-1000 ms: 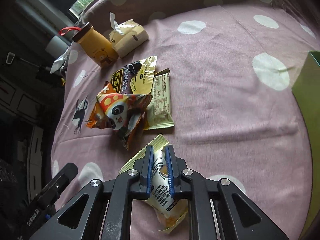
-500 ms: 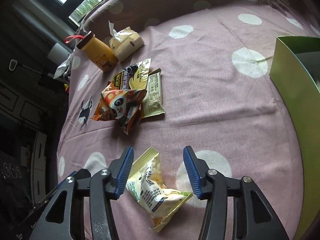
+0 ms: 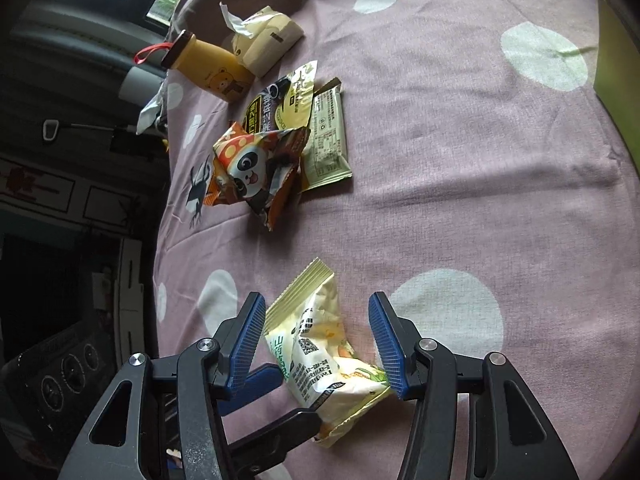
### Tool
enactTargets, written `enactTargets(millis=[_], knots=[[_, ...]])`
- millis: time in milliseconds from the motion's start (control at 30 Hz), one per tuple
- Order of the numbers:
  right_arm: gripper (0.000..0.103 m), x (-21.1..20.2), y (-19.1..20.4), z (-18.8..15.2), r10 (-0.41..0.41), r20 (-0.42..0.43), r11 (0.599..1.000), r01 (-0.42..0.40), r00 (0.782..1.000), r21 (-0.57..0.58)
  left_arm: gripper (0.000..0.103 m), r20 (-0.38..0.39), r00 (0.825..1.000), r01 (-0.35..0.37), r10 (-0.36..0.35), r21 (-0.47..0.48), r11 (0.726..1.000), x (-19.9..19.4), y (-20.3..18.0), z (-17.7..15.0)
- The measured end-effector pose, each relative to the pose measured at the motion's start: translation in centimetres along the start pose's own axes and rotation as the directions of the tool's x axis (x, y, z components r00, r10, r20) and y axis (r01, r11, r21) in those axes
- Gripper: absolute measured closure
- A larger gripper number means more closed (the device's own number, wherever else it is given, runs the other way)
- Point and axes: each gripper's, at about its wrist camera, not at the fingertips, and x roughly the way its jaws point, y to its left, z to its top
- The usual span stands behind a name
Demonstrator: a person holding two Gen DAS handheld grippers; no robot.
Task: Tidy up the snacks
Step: 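Close the right gripper on the cream-and-green biscuit packet and lift it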
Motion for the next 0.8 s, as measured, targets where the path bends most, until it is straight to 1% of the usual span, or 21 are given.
enactTargets(millis=[67, 167, 200, 300, 400, 467, 600, 700, 800], knots=[[0.048, 0.5, 0.0, -0.1, 0.0, -0.019, 1.0, 0.0, 1.0, -0.001, 0.06, -0.011, 0.999, 0.033, -0.033, -0.027, 0.999, 0.4, 0.3, 0.1], [0.048, 1.3, 0.4, -0.3, 0.007, -0.04, 1.0, -0.007, 0.999, -0.012, 0.059, -0.021, 0.997, 0.069, -0.071, -0.071, 0.995, 0.8, 1.0, 0.3], [0.048, 1.3, 0.5, -0.4, -0.002, -0.036, 1.0, 0.001, 0.999, -0.015, 0.058, -0.026, 0.997, 0.077, -0.079, -0.089, 0.993, 1.0, 1.3, 0.4], [0.049, 1.3, 0.7, -0.6, -0.012, -0.023, 1.0, 0.011, 1.0, -0.019, 0.058, -0.022, 0.995, 0.098, -0.101, -0.104, 0.99, 0.9, 1.6, 0.5], [0.059, 1.4, 0.7, -0.6, -0.036, -0.016, 0.999, 0.036, 0.999, -0.026, 0.058, -0.004, 0.996, 0.089, -0.09, -0.085, 0.992, 0.6, 1.4, 0.5], [0.063, 1.5, 0.7, -0.6, -0.031, -0.014, 0.999, 0.031, 0.999, -0.027, 0.058, 0.011, 0.996, 0.086, -0.086, -0.068, 0.994, 0.7, 1.2, 0.6], [0.063, 1.3, 1.1, -0.8, -0.043, 0.007, 0.998, 0.044, 0.999, -0.05, 0.06, 0.034, 0.991, 0.136, -0.133, -0.085, 0.987, 0.6, 1.5, 0.9], [0.063, 0.8, 1.5, -1.0, -0.026, 0.023, 0.998, 0.027, 0.999, -0.053, 0.063, 0.066, 0.99, 0.132, -0.128, -0.049, 0.99, -0.2, 0.9, 0.7], [0.063, -0.2, 2.1, -1.2, -0.013, 0.059, 0.997, 0.018, 0.998, -0.077, 0.064, 0.124, 0.986, 0.107, -0.108, 0.015, 0.994, -1.6, -0.4, 0.4]])
